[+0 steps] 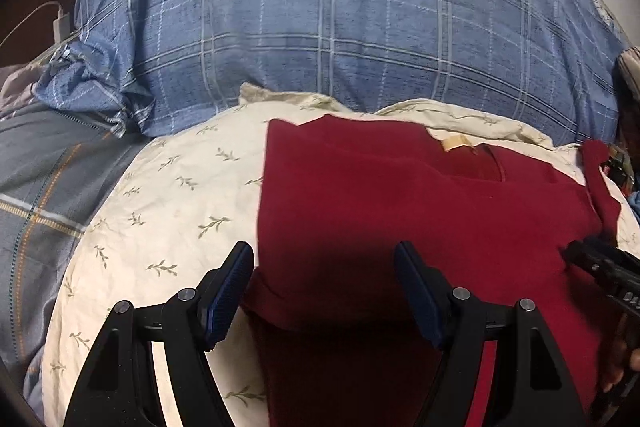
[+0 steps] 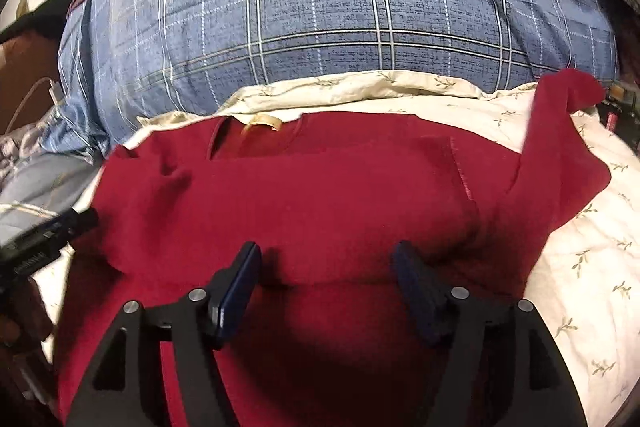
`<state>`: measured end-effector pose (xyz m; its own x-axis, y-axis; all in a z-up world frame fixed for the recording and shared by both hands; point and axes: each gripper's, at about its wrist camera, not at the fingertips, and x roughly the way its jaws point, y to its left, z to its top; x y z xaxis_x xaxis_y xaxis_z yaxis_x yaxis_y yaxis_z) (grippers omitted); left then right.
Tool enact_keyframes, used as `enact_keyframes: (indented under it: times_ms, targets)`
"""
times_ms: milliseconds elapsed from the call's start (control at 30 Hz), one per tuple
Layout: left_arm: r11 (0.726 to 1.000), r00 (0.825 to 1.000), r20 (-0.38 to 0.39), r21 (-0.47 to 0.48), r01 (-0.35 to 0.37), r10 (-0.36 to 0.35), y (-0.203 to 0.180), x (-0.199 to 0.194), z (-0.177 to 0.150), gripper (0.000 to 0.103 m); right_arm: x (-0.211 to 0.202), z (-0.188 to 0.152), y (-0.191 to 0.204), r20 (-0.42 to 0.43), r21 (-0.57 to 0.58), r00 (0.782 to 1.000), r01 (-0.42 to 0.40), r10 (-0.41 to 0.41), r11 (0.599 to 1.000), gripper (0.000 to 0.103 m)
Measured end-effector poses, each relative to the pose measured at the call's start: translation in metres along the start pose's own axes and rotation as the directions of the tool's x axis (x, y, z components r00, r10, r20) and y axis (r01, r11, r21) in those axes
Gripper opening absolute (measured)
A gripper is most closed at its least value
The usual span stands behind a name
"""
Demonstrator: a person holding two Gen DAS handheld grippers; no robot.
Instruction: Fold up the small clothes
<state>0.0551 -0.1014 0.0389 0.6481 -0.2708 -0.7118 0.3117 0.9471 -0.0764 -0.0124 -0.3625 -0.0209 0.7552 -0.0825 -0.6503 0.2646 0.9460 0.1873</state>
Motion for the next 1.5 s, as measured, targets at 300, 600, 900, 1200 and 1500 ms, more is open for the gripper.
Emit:
enact_keyframes:
  times_ms: [300,600,900,1200,1500]
  targets:
    - [0.995,0.996,-0.079,-0.084,-0.053,0.047,0.028,0.021,0.004,0.075,0.028,0.022,0.053,-0.054,-0.07,0.992,-0.115,0.112,0.991,0.072]
    - [0.989,0.996,-0.064,-0.129,-0.07,0.062,0.055,0.012,0.01,0.073,0.082,0.066,0.158,-0.139,-0.328,0.942,-0.336,0.306,0.883,0.071]
    - [0.984,0.996,-0.044,-0.157,-0.08,0.074,0.081,0.004,0.017,0.073,0.15,0.069,0.212,-0.311,-0.41,0.906,-0.402,0.289,0.819,0.007]
    - [0.985,0.999,-0.034,-0.17,-0.025,0.019,0.082,0.003,0.017,0.073,0.157,0.069,0.225,-0.256,-0.367,0.912,-0.399,0.321,0.841,0.011]
    - [0.993,0.999,-0.013,-0.112,0.03,-0.031,0.064,0.0,0.013,0.073,0.078,0.047,0.122,-0.139,-0.244,0.976,-0.196,0.165,0.95,0.054]
